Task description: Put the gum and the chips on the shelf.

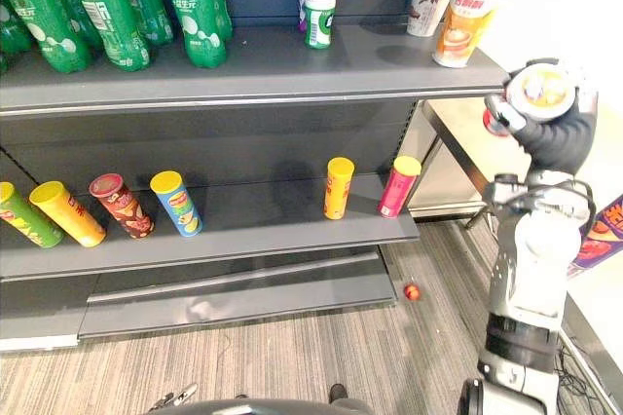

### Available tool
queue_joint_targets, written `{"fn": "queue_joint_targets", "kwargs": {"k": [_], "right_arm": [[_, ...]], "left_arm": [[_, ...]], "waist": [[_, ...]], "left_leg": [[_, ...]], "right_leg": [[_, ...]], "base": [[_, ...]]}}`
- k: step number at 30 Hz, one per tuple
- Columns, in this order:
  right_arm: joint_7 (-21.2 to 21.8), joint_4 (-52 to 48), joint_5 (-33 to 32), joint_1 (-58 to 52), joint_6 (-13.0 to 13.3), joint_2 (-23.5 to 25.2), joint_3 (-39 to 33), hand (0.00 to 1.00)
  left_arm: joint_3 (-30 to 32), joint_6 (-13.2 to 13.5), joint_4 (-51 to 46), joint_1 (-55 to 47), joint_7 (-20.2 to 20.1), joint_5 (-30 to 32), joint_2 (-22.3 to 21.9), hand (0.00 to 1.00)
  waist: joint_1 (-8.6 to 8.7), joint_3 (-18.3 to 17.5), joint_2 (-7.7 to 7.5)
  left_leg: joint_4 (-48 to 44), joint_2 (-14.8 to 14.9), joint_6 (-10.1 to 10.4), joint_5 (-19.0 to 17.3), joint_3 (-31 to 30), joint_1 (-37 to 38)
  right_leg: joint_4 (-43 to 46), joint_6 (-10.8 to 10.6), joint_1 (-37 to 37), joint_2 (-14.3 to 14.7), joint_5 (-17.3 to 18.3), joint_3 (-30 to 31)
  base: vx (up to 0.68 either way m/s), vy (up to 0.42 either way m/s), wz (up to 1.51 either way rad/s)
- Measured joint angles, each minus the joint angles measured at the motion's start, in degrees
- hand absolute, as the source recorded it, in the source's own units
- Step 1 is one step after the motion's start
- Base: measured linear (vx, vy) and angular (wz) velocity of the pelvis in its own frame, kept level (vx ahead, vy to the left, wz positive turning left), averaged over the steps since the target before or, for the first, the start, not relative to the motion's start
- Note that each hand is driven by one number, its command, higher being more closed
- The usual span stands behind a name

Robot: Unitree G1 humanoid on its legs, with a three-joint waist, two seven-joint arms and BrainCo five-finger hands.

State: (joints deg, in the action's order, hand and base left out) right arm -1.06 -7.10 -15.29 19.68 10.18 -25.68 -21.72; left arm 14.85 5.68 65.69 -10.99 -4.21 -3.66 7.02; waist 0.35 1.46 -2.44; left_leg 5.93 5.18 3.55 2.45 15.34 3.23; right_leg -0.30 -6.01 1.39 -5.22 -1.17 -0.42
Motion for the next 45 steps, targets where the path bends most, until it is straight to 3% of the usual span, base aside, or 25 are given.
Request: {"fn": "queue_joint_targets", "kwargs": {"k": [7, 12, 19, 37, 45], "right_arm": [[-0.25, 9.99, -2.5, 12.82, -2.34, -3.7, 8.73, 1.0], [-0.33, 15.81, -5.11, 20.28, -2.9, -3.78, 13.85, 1.0], [-0.28, 22.74, -9.58, 28.27, -6.03, -2.48, 20.5, 1.0], [-0.79, 32.24, -10.0, 35.25, -9.37, 2.03, 22.56, 1.0], [1.44, 32.79, -10.56, 35.27, -11.25, 2.02, 25.07, 1.0]], "left_arm": [[-1.14, -0.84, -0.01, -0.18, 0.02, -0.18, 0.65, 0.0], [-1.67, -0.93, -0.05, -0.19, 0.02, -0.55, 0.82, 0.0], [-2.22, -1.49, -0.03, -0.06, 0.04, -1.94, 1.13, 0.0], [-2.2, -2.63, -0.17, 1.33, 0.51, -2.85, 1.51, 0.0], [-2.19, -3.26, -0.39, 2.27, 0.47, -2.87, 1.65, 0.0]], "waist": [[-0.87, -0.55, -0.96], [-1.66, -0.54, -1.01], [-2.38, -0.33, -1.41], [-3.66, 0.62, -2.2], [-3.72, 2.04, -2.49]], "left_leg": [[0.02, -0.14, -0.14, 0.49, -0.57, -0.04], [0.03, -0.02, -0.08, 0.7, -0.94, -0.06], [0.02, 0.21, 0.04, 0.95, -1.73, -0.18], [0.01, 0.56, 0.18, 1.18, -2.1, -1.13], [0.02, 0.66, 0.19, 1.2, -2.29, -1.14]], "right_leg": [[-0.62, 0.01, -0.68, -0.24, -0.5, -0.85], [-0.62, 0.08, -0.73, -0.12, -0.57, -1.04], [-0.81, 0.16, -0.93, 0.09, -0.61, -1.88], [-1.75, 0.71, -0.87, 0.43, -1.01, -2.59], [-1.73, 0.71, -0.95, 0.5, -1.0, -2.83]], "base": [[-0.02, 0.006, 0.06], [0.0, 0.0, 0.0], [0.0, -0.006, 0.05], [0.0, -0.001, 0.01], [0.0, -0.001, 0.01]]}}
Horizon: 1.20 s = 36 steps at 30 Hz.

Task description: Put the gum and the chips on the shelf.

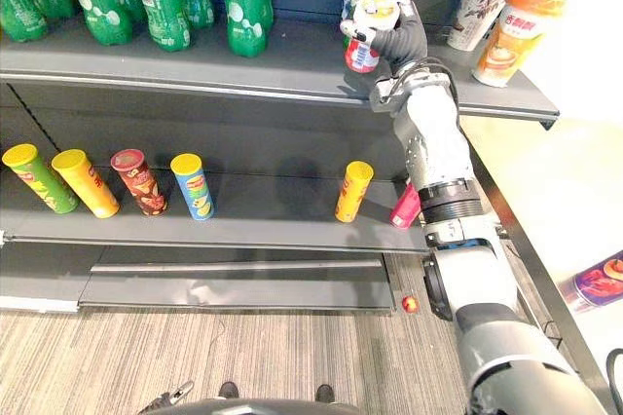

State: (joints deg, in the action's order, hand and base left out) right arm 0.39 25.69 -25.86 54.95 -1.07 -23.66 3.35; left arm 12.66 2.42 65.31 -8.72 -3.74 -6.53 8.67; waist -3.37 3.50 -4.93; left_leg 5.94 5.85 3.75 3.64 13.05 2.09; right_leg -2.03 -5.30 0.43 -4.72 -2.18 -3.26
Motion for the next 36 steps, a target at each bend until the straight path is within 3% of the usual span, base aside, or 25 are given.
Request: {"fn": "queue_joint_targets", "kwargs": {"k": [11, 23, 33, 34, 36], "right_arm": [[1.44, 2.05, 0.35, -0.01, -0.63, 0.05, 1.67, 1.0], [0.03, 2.25, 1.96, -0.02, 1.22, 2.23, -1.61, 1.0], [-1.36, 4.57, 4.79, 0.23, 2.23, 2.37, -5.37, 1.0], [-1.39, 4.72, 5.24, 0.4, 2.32, 2.37, -5.48, 0.0], [-1.41, 5.46, 5.77, 0.98, 2.35, 2.38, -5.91, 0.0]], "left_arm": [[-0.05, -0.09, -0.49, 0.08, -0.02, -0.01, 0.03, 0.0], [-1.1, -0.06, -2.13, 0.12, 0.02, -0.09, 0.01, 0.0], [-1.11, -0.01, -2.23, 0.75, 0.15, -0.13, -0.06, 0.0], [-1.11, -0.01, -2.22, 0.75, 0.22, -0.13, -0.08, 0.0], [-1.11, 0.0, -2.23, 0.8, 0.35, -0.16, -0.11, 0.0]], "waist": [[0.01, 0.89, -0.37], [-0.06, 3.13, -0.46], [-1.48, 3.66, -0.53], [-1.47, 3.73, -0.48], [-1.48, 3.88, -0.42]], "left_leg": [[0.0, -0.21, 0.04, -0.03, 0.18, 0.03], [0.0, -0.79, 0.28, -0.52, 0.21, 0.29], [0.0, -1.11, 0.29, -0.89, 0.2, 0.17], [0.0, -1.12, 0.3, -0.91, 0.2, 0.17], [0.0, -1.16, 0.3, -0.92, 0.2, 0.16]], "right_leg": [[-0.05, -0.02, 0.01, 0.01, 0.02, 0.0], [-0.56, -0.39, -0.69, -0.69, 0.28, -0.16], [-0.87, -0.4, -0.77, -0.91, 0.27, -0.29], [-0.89, -0.4, -0.77, -0.95, 0.27, -0.31], [-0.89, -0.4, -0.78, -0.98, 0.27, -0.35]], "base": [[0.0, 0.0, 0.0], [0.0, 0.0, 0.0], [0.0, 0.0, 0.0], [0.0, 0.0, 0.0], [0.0, 0.0, 0.0]]}}
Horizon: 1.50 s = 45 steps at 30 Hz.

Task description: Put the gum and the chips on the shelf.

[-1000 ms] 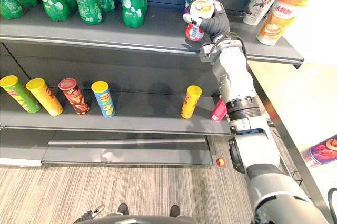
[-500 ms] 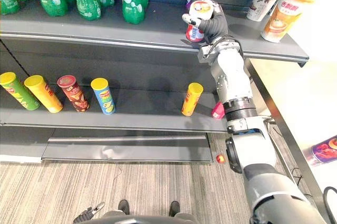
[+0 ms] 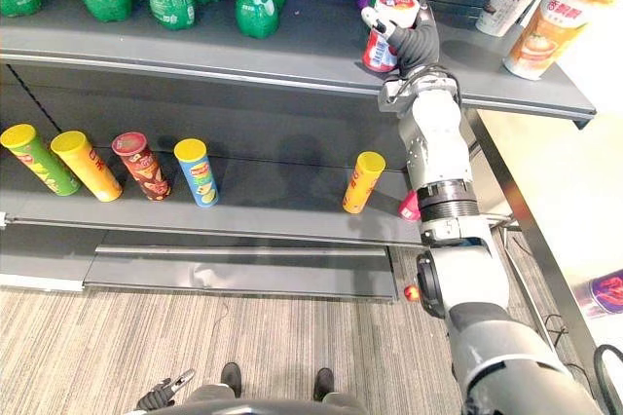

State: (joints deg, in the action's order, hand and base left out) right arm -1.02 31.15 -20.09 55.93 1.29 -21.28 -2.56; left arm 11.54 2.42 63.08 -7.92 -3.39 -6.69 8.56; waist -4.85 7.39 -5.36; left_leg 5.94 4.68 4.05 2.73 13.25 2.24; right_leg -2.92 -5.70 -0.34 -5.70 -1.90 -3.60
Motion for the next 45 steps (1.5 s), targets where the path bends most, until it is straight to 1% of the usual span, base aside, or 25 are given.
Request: {"fn": "queue_joint_targets", "kwargs": {"k": [1, 4, 6, 7, 8, 15, 20, 21, 25, 31, 33, 35, 36, 38, 40, 42, 44, 45], "right_arm": [[-0.11, 1.41, 0.57, 1.01, -0.06, 0.0, -0.69, 0.0], [-0.9, 1.6, 1.7, 1.63, -0.04, 0.0, -1.76, 0.0], [-1.03, 1.88, 2.03, 1.87, -0.08, 0.0, -1.8, 0.0], [-1.04, 2.09, 2.03, 2.05, -0.09, 0.0, -1.84, 0.0], [-1.05, 2.86, 2.03, 2.54, -0.14, 0.0, -1.85, 0.0], [-1.29, 3.06, 2.11, 2.58, -0.13, 0.0, -1.86, 0.0], [-1.81, 2.31, 2.09, 2.37, -1.13, 0.0, -1.85, 0.0], [-2.23, 0.61, 2.0, 1.56, -1.84, 0.0, -1.83, 0.0], [-2.47, -2.58, 1.92, -0.3, -1.88, 0.0, -1.83, 0.0], [-3.18, -10.43, 1.02, -1.67, -1.69, -0.28, -1.95, 0.0], [-3.9, -12.33, 1.01, -1.67, -1.18, -0.3, -2.25, 0.0], [-4.94, -13.97, 1.01, -1.66, 0.37, -0.47, -3.27, 0.0], [-5.49, -14.51, 0.99, -1.66, 0.73, -0.63, -3.53, 0.0], [-7.18, -16.09, 0.43, -1.36, 2.77, -0.98, -4.3, 0.0], [-7.78, -18.03, -1.41, -1.26, 3.72, -1.53, -4.35, 0.0], [-8.43, -20.94, -3.74, -1.21, 5.37, -1.67, -4.41, 0.0], [-8.48, -22.54, -5.31, -1.24, 6.18, -1.67, -4.53, 0.0], [-8.44, -25.2, -6.17, -1.94, 7.12, -1.64, -5.21, 0.0]], "left_arm": [[-0.01, 0.01, 0.0, 0.15, 0.15, -0.01, 0.01, 0.0], [-0.02, 0.02, 0.02, 0.55, 0.41, -0.04, 0.02, 0.0], [-0.05, 0.02, 0.02, 0.55, 0.51, -0.06, 0.02, 0.0], [-0.05, 0.02, 0.1, 0.61, 0.55, -0.12, 0.05, 0.0], [-0.16, 0.02, 0.17, 0.7, 0.66, -1.27, 0.05, 0.0], [-0.43, 0.02, 0.17, 0.82, 0.72, -2.03, 0.1, 0.0], [-0.4, 0.01, 0.17, 0.81, 0.75, -1.99, 0.11, 0.0], [-0.38, 0.0, 0.18, 0.74, 0.77, -1.89, 0.12, 0.0], [-0.26, -0.01, 0.18, 0.43, 0.81, -1.79, 0.14, 0.0], [0.2, -0.03, 0.16, -0.1, 0.87, -1.05, 0.17, 0.0], [0.27, -0.03, 0.16, -0.31, 0.9, -1.01, 0.27, 0.0], [0.75, -0.03, 0.17, -0.51, 1.02, -0.99, 0.34, 0.0], [0.84, -0.02, 0.17, -0.52, 1.11, -0.98, 0.35, 0.0], [1.43, -0.01, 0.17, -0.73, 1.54, -0.98, 0.37, 0.0], [1.89, -0.01, 0.17, -0.74, 2.08, -0.98, 0.42, 0.0], [2.27, -0.01, 0.17, -0.77, 2.48, -0.99, 0.42, 0.0], [2.33, -0.01, 0.18, -0.78, 2.62, -1.0, 0.42, 0.0], [2.34, -0.01, 0.18, -0.76, 2.78, -1.0, 0.42, 0.0]], "waist": [[-0.01, 0.28, -0.04], [-0.17, 1.02, -0.09], [-0.15, 1.03, -0.07], [-0.06, 1.02, -0.09], [-0.01, 1.02, -0.09], [0.13, 0.98, -0.15], [0.47, 0.96, -0.17], [0.79, 0.96, -0.17], [1.52, 0.94, -0.21], [2.78, 0.79, -0.37], [3.0, 0.51, -0.63], [3.03, -0.1, -1.1], [3.02, -0.16, -1.2], [3.05, -0.5, -1.57], [3.05, -0.63, -1.75], [3.05, -0.67, -1.79], [3.1, -0.67, -1.78], [3.07, -0.68, -1.79]], "left_leg": [[0.0, -0.02, 0.0, 0.0, 0.0, 0.0], [0.0, -0.06, 0.0, 0.0, -0.07, 0.06], [0.0, -0.06, 0.0, 0.0, -0.07, 0.06], [0.0, 0.14, -0.4, 0.29, -0.1, 0.03], [0.0, 0.17, -0.45, 0.35, -0.11, 0.01], [0.01, 0.51, -0.38, 0.72, -0.25, 0.02], [0.01, 0.91, -0.22, 1.04, -0.29, 0.02], [0.0, 1.02, -0.19, 1.16, -0.31, -0.01], [0.0, 1.08, -0.23, 1.28, -0.17, -0.04], [0.0, 1.18, -0.2, 1.41, -0.08, 0.03], [0.0, 1.25, -0.17, 1.44, -0.09, 0.04], [-0.01, 1.32, -0.16, 1.45, -0.21, 0.13], [-0.01, 1.32, -0.16, 1.45, -0.31, 0.17], [-0.01, 1.31, -0.12, 1.53, -1.0, 0.23], [-0.01, 1.31, -0.11, 1.65, -1.25, 0.13], [-0.01, 1.33, -0.11, 1.68, -1.3, 0.09], [-0.01, 1.32, -0.11, 1.68, -1.26, 0.08], [-0.01, 1.32, -0.09, 1.68, -1.27, 0.04]], "right_leg": [[0.0, 0.0, -0.01, 0.0, 0.0, -0.02], [0.0, 0.01, -0.11, 0.02, 0.0, -0.12], [-0.02, 0.01, -0.12, 0.0, 0.0, -0.12], [-0.01, 0.25, -0.07, 0.01, -0.25, -0.09], [0.01, 0.26, -0.03, 0.03, -0.28, -0.08], [0.29, 0.29, 0.07, 0.37, -0.32, -0.09], [0.63, 0.31, 0.29, 0.77, -0.33, -0.07], [0.8, 0.31, 0.43, 0.86, -0.33, -0.06], [0.96, 0.3, 0.65, 0.9, -0.33, 0.1], [0.92, 0.47, 0.65, 0.98, -0.57, 0.24], [0.91, 0.47, 0.64, 1.04, -0.58, 0.23], [0.86, 0.47, 0.45, 1.08, -0.58, 0.13], [0.81, 0.47, 0.31, 1.08, -0.58, 0.04], [0.77, 0.47, 0.04, 1.06, -0.58, -0.35], [0.79, 0.47, 0.0, 1.06, -0.58, -0.61], [0.81, 0.46, -0.02, 1.06, -0.56, -0.74], [0.86, 0.46, 0.0, 1.06, -0.56, -0.75], [0.91, 0.45, 0.01, 1.06, -0.55, -0.81]], "base": [[0.0, 0.0, 0.0], [0.0, 0.0, 0.0], [0.0, 0.0, 0.0], [0.0, 0.0, 0.0], [0.0, 0.0, 0.0], [0.0, 0.0, 0.0], [0.0, 0.0, 0.0], [0.0, 0.0, 0.0], [0.0, 0.0, -0.01], [0.0, 0.0, -0.01], [0.0, 0.0, 0.0], [0.0, 0.0, 0.0], [0.0, -0.003, 0.07], [0.0, -0.001, 0.09], [-0.01, -0.001, 0.07], [-0.02, 0.001, 0.05], [0.0, 0.0, 0.0], [-0.02, 0.004, 0.04]]}}
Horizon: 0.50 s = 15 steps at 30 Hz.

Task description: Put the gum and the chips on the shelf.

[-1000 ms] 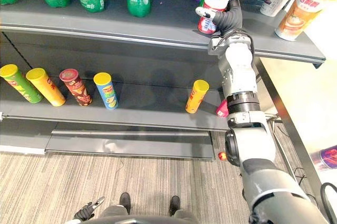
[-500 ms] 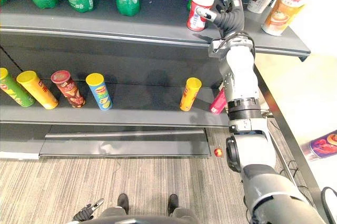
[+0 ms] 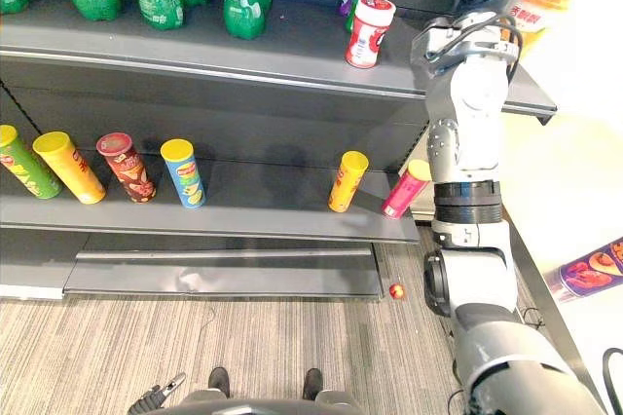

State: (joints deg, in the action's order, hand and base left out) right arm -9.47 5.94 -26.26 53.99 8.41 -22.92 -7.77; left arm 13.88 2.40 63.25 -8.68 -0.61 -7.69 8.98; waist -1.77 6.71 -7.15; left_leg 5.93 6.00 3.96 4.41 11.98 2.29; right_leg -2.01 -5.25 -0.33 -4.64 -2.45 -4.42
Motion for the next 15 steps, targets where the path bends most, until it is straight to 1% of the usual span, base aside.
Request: {"fn": "queue_joint_targets", "kwargs": {"k": [2, 4, 5, 6, 7, 9, 10, 12, 13, 15], "right_arm": [[0.07, -6.61, -0.96, -3.74, 1.56, 0.48, -1.24, 0.0], [1.16, -15.35, -1.3, -12.47, 4.15, 2.79, -1.51, 0.0], [1.37, -17.21, -1.3, -15.0, 4.49, 3.77, -1.47, 0.0], [2.18, -20.33, -1.28, -19.77, 4.84, 6.11, -1.24, 0.0], [3.27, -22.93, -1.23, -25.71, 4.89, 8.81, -0.3, 0.0], [4.36, -24.83, -1.22, -31.95, 4.76, 10.61, 1.54, 0.0], [5.96, -26.35, -1.0, -36.56, 4.64, 11.24, 3.48, 0.0], [8.07, -28.35, -0.57, -41.56, 4.53, 11.75, 6.35, 0.0], [11.51, -30.36, -0.55, -47.24, 4.5, 12.18, 10.54, 0.0], [14.83, -30.97, -0.56, -52.63, 4.29, 12.25, 15.05, 0.0]], "left_arm": [[0.07, -0.01, 0.03, -0.15, 0.36, 0.0, -0.01, 0.0], [0.07, -0.03, 0.22, -0.6, 0.45, 0.02, -0.18, 0.0], [0.07, -0.03, 0.26, -0.63, 0.46, 0.03, -0.25, 0.0], [0.08, -0.02, 0.5, -0.62, 0.58, 0.14, -0.23, 0.0], [0.11, -0.03, 0.63, -0.68, 0.84, 0.6, -0.29, 0.0], [0.17, -0.01, 0.63, -0.66, 0.91, 1.7, -0.33, 0.0], [0.21, 0.05, 0.64, -0.69, 0.91, 1.92, -0.4, 0.0], [0.65, 0.14, 0.64, -0.83, 0.91, 2.38, -0.54, 0.0], [1.22, 0.35, 0.64, -1.11, 0.89, 2.53, -0.71, 0.0], [1.58, 0.84, 0.68, -1.4, 0.82, 3.01, -0.73, 0.0]], "waist": [[-0.04, -0.36, -0.16], [0.09, -1.6, -0.26], [0.15, -1.84, -0.26], [0.19, -2.12, -0.22], [0.43, -2.3, -0.09], [0.57, -2.46, 0.04], [0.6, -2.55, 0.12], [0.78, -2.59, 0.16], [1.04, -2.69, 0.15], [1.48, -2.77, 0.05]], "left_leg": [[0.0, -0.01, 0.09, -0.06, -0.05, -0.09], [0.0, -0.03, 0.12, -0.1, 0.09, -0.11], [0.0, -0.03, 0.12, -0.1, 0.12, -0.08], [0.0, -0.02, 0.12, -0.1, 0.2, -0.06], [0.0, -0.03, 0.12, -0.1, 0.23, -0.05], [0.0, -0.03, 0.23, -0.18, 0.22, -0.04], [0.0, -0.03, 0.37, -0.27, 0.21, -0.04], [0.0, -0.02, 0.39, -0.28, 0.19, -0.02], [0.0, -0.02, 0.41, -0.3, 0.21, -0.05], [0.0, -0.07, 0.42, -0.3, 0.22, -0.13]], "right_leg": [[-0.01, 0.0, 0.05, -0.01, 0.02, -0.1], [-0.02, 0.04, 0.1, -0.03, 0.06, -0.02], [-0.02, 0.05, 0.09, -0.04, 0.07, 0.0], [0.0, 0.06, 0.11, -0.03, 0.07, 0.07], [0.03, 0.07, 0.14, -0.03, 0.08, 0.1], [0.11, 0.16, 0.19, -0.03, 0.15, 0.12], [0.15, 0.43, 0.23, -0.03, 0.43, 0.14], [0.22, 0.27, 0.37, -0.03, 0.58, 0.16], [0.26, 0.36, 0.63, -0.03, 0.67, 0.25], [0.45, 0.37, 0.87, -0.08, 0.69, 0.38]], "base": [[-0.01, 0.002, 0.02], [0.0, 0.0, 0.0], [0.01, 0.0, -0.04], [0.0, 0.0, 0.0], [0.0, 0.0, 0.0], [0.0, 0.0, 0.0], [0.0, 0.0, 0.0], [0.0, 0.0, 0.0], [0.0, 0.0, 0.0], [0.0, 0.0, -0.04]]}}
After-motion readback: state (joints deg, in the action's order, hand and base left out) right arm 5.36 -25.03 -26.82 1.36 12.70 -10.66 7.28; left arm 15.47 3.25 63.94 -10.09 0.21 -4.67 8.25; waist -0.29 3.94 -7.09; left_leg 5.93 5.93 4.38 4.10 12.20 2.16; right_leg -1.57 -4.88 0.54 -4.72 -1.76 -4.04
